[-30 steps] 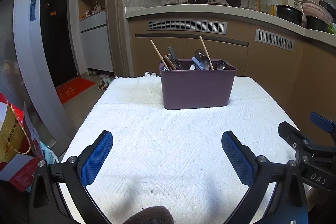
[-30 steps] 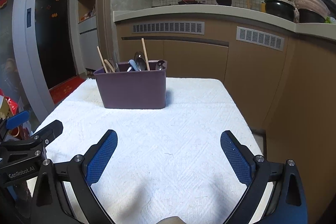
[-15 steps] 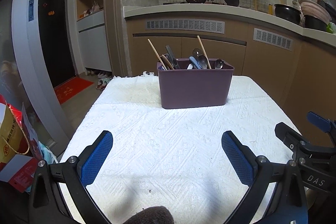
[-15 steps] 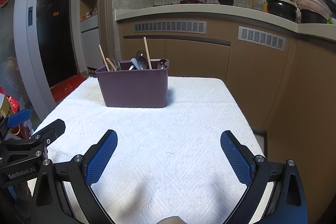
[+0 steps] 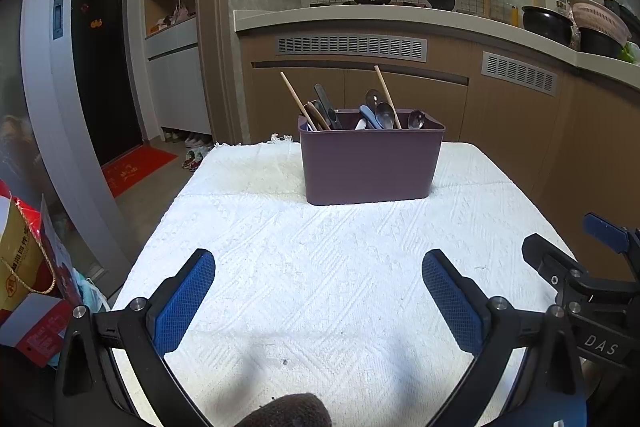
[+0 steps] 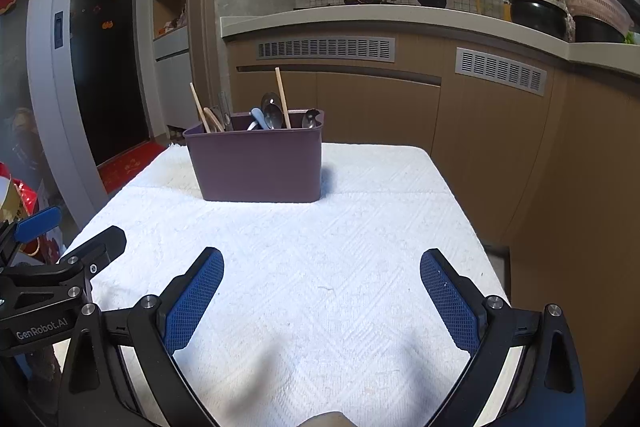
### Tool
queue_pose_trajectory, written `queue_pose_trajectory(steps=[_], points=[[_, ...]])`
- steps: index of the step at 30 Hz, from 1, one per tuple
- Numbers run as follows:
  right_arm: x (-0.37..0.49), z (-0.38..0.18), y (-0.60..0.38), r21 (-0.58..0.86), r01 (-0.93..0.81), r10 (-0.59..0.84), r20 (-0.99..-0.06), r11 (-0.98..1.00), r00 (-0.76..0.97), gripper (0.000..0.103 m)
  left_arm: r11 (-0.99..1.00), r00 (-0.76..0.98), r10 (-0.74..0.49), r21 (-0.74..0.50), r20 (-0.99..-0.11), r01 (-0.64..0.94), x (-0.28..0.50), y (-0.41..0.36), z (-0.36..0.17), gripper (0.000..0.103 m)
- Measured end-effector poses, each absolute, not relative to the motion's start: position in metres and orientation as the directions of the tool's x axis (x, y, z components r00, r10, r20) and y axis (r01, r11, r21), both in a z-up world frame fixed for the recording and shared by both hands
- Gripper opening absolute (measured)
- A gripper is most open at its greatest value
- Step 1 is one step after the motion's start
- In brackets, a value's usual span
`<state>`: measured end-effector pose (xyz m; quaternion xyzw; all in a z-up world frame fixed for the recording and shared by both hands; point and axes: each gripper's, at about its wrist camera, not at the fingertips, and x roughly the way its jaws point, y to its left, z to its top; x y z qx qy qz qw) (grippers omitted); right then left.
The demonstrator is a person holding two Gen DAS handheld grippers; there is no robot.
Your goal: Organize utensils
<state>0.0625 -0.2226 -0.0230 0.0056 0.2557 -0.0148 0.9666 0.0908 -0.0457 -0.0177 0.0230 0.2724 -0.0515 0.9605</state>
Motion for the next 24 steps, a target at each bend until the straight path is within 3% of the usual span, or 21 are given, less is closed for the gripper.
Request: queue_pose_trajectory(steps=[24], points=[[0.0628,-0.0199,-0.2238,0.015,0.050,-0.037,-0.490,0.999,0.871,0.098,0.993,0.845,-0.088,0.016,-0.528,0.113,0.0908,-0.0455,-0.0184,0.103]])
